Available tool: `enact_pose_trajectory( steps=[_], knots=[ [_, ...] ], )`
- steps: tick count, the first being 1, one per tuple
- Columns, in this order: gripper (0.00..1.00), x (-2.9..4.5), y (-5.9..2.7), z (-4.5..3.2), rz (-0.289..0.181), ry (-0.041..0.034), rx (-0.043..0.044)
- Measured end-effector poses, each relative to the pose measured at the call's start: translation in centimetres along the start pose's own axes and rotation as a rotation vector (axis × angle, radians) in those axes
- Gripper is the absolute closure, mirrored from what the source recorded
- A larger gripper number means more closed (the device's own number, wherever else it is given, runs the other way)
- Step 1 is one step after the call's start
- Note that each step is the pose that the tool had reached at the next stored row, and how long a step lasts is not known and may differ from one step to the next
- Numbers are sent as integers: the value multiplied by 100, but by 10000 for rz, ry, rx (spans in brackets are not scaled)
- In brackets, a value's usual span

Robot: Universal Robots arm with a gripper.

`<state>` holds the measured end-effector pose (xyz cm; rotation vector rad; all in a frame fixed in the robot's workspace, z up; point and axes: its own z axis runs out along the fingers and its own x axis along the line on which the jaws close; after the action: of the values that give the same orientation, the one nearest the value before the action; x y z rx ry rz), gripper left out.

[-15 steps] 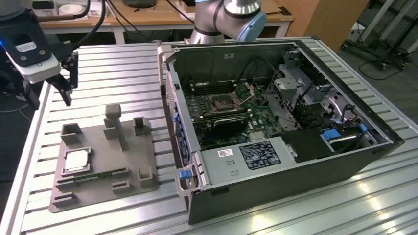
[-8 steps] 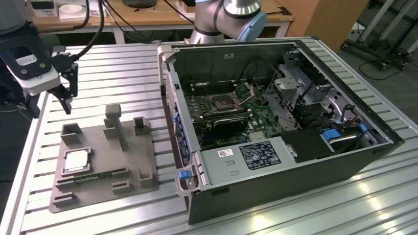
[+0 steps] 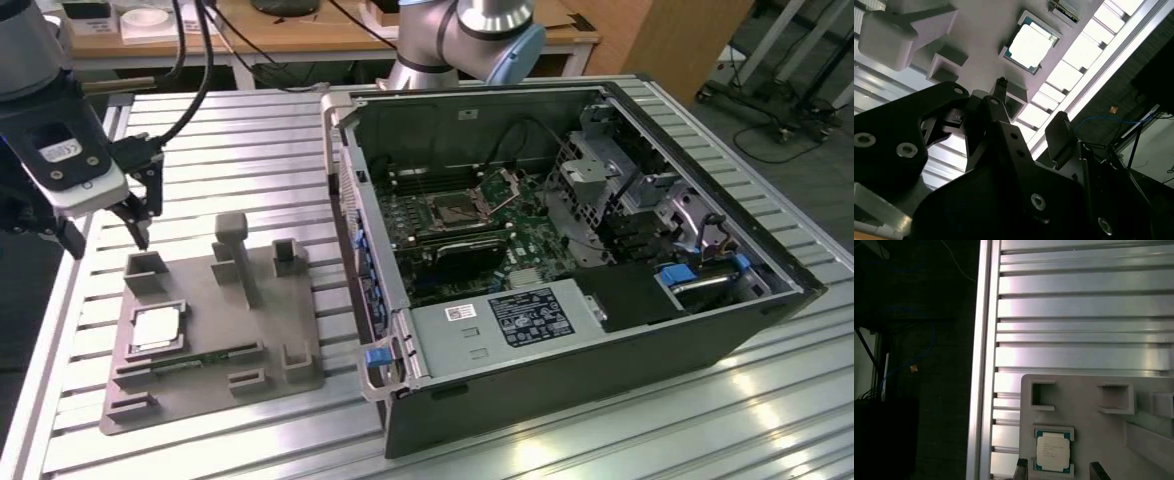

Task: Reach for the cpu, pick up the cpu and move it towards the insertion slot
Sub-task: 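Reach for the cpu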

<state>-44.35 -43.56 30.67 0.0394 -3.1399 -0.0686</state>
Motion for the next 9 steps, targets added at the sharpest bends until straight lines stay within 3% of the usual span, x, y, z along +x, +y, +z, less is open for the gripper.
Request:
enact_pose_trajectory(
  steps=[9],
  knots=[
    [42, 2, -33, 50, 0, -1, -49]
  ],
)
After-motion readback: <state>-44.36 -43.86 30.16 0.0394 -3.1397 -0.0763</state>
